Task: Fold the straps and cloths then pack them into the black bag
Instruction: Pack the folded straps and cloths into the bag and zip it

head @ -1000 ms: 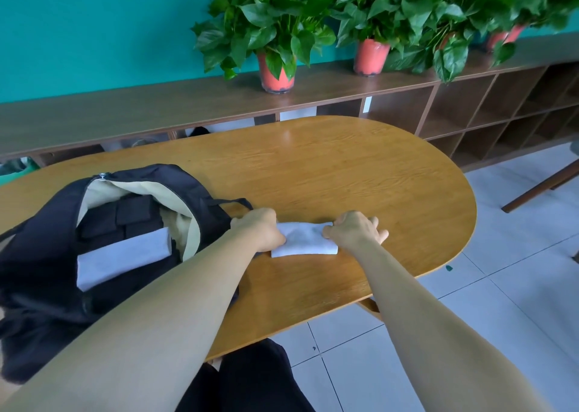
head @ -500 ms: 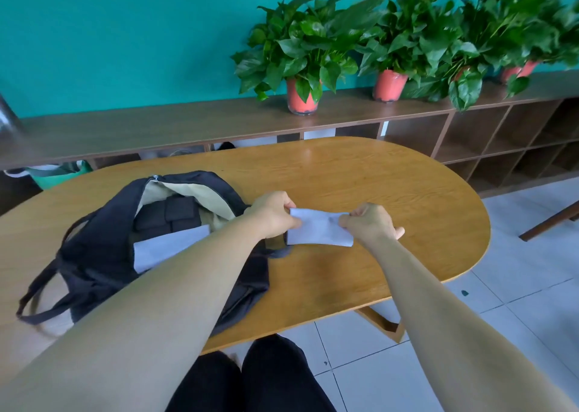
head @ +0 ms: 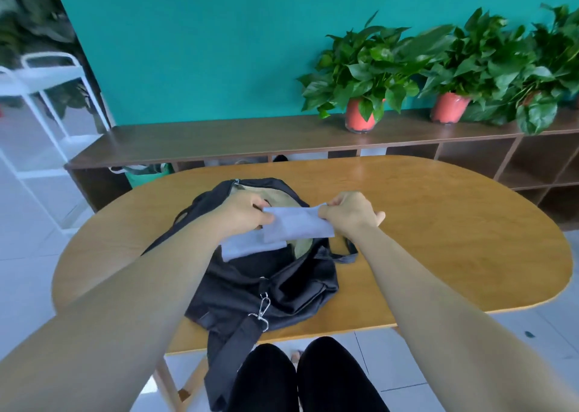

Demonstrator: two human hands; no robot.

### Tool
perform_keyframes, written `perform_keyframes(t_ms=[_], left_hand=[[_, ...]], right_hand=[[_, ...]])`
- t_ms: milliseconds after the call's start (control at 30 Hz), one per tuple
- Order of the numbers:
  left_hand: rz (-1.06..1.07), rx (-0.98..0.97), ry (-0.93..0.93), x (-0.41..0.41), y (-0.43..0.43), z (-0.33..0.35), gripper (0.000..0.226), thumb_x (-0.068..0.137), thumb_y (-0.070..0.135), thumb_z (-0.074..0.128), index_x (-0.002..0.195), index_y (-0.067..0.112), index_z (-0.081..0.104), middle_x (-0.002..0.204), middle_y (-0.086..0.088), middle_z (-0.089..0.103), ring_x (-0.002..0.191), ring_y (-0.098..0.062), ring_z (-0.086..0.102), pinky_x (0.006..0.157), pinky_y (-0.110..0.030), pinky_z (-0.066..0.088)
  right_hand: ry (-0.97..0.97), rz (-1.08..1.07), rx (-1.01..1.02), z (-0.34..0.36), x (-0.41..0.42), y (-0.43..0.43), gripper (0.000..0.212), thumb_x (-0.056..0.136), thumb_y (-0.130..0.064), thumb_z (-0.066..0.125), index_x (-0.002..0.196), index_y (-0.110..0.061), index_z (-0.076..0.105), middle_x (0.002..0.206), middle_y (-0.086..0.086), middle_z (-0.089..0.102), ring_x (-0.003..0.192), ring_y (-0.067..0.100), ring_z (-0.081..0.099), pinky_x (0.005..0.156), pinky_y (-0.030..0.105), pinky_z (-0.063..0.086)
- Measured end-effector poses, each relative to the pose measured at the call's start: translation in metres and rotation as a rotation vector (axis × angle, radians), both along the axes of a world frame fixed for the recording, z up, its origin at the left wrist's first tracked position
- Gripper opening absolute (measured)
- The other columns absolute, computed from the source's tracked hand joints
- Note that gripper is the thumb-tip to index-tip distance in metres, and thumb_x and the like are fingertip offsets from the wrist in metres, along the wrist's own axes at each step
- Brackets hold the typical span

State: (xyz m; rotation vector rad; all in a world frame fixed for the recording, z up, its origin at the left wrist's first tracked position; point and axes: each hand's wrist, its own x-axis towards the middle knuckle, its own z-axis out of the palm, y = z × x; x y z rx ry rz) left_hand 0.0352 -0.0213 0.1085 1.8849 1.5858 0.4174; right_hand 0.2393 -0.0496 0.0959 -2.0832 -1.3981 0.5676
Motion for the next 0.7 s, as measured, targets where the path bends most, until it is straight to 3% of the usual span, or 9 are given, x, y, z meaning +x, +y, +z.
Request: perform_keyframes(t_ms=[133, 233, 333, 433, 500, 567, 633, 700], left_hand=[[0.072, -0.116, 0.059, -0.036, -0.010, -0.013, 0.016, 0.087, 0.017, 0.065, 0.099, 0.007, 0.069, 0.087, -0.012, 0.067, 0.076, -0.024, 0.057, 0.074, -0.032, 0.048], [0.086, -0.172, 0.088, -0.051, -0.015, -0.024, 0.020, 0.087, 0.018, 0.066, 0.104, 0.007, 0.067, 0.094, -0.017, 0.070, 0.075, -0.021, 0.059, 0.073, -0.029, 0.048], [0.079, -0.195, 0.118, -0.056, -0.015, -0.031, 0.022, 0.088, 0.019, 0.065, 0.107, 0.010, 0.061, 0.098, -0.015, 0.070, 0.087, -0.024, 0.066, 0.076, -0.029, 0.049], [0.068, -0.170, 0.155, -0.057, -0.011, -0.039, 0.010, 0.086, 0.018, 0.065, 0.088, 0.014, 0.056, 0.098, -0.012, 0.068, 0.081, -0.024, 0.062, 0.080, -0.032, 0.048], [0.070, -0.167, 0.185, -0.059, -0.008, -0.045, 0.025, 0.082, 0.021, 0.067, 0.074, 0.023, 0.044, 0.088, -0.006, 0.058, 0.076, -0.021, 0.055, 0.090, -0.036, 0.047], [0.057, -0.171, 0.203, -0.060, -0.008, -0.049, 0.032, 0.081, 0.023, 0.070, 0.071, 0.025, 0.039, 0.084, -0.005, 0.051, 0.074, -0.019, 0.051, 0.091, -0.036, 0.044], [0.048, -0.184, 0.189, -0.062, -0.009, -0.051, 0.025, 0.080, 0.021, 0.073, 0.078, 0.020, 0.048, 0.086, -0.006, 0.052, 0.074, -0.020, 0.052, 0.085, -0.032, 0.045], [0.037, -0.200, 0.140, -0.065, -0.009, -0.052, 0.023, 0.080, 0.021, 0.076, 0.097, 0.015, 0.062, 0.092, -0.005, 0.059, 0.079, -0.019, 0.059, 0.089, -0.033, 0.049]], right_hand=[[-0.114, 0.118, -0.087, -0.012, -0.038, 0.007, 0.015, 0.078, -0.025, 0.056, 0.065, -0.021, 0.048, 0.057, -0.004, 0.048, 0.064, 0.021, 0.049, 0.088, 0.036, 0.022], [-0.237, 0.180, -0.157, -0.025, -0.059, 0.011, 0.013, 0.074, -0.020, 0.053, 0.063, -0.019, 0.046, 0.059, -0.003, 0.050, 0.068, 0.023, 0.050, 0.101, 0.043, 0.024], [-0.348, 0.211, -0.191, -0.028, -0.070, 0.012, 0.014, 0.076, -0.016, 0.050, 0.064, -0.018, 0.044, 0.065, -0.001, 0.051, 0.080, 0.025, 0.047, 0.102, 0.045, 0.023], [-0.415, 0.210, -0.204, -0.028, -0.074, 0.013, 0.016, 0.082, -0.016, 0.051, 0.068, -0.018, 0.043, 0.069, 0.000, 0.050, 0.086, 0.023, 0.044, 0.101, 0.043, 0.023], [-0.452, 0.214, -0.217, -0.029, -0.075, 0.013, 0.018, 0.084, -0.018, 0.052, 0.068, -0.019, 0.044, 0.073, 0.000, 0.052, 0.087, 0.022, 0.043, 0.101, 0.043, 0.022], [-0.482, 0.221, -0.225, -0.031, -0.077, 0.013, 0.018, 0.084, -0.017, 0.052, 0.067, -0.019, 0.045, 0.072, 0.000, 0.051, 0.087, 0.022, 0.042, 0.099, 0.042, 0.022], [-0.501, 0.235, -0.248, -0.033, -0.076, 0.013, 0.015, 0.082, -0.015, 0.051, 0.068, -0.018, 0.046, 0.071, 0.000, 0.051, 0.086, 0.022, 0.042, 0.095, 0.041, 0.022], [-0.485, 0.239, -0.267, -0.035, -0.075, 0.013, 0.012, 0.078, -0.013, 0.051, 0.069, -0.017, 0.045, 0.072, 0.000, 0.052, 0.085, 0.023, 0.042, 0.093, 0.041, 0.022]])
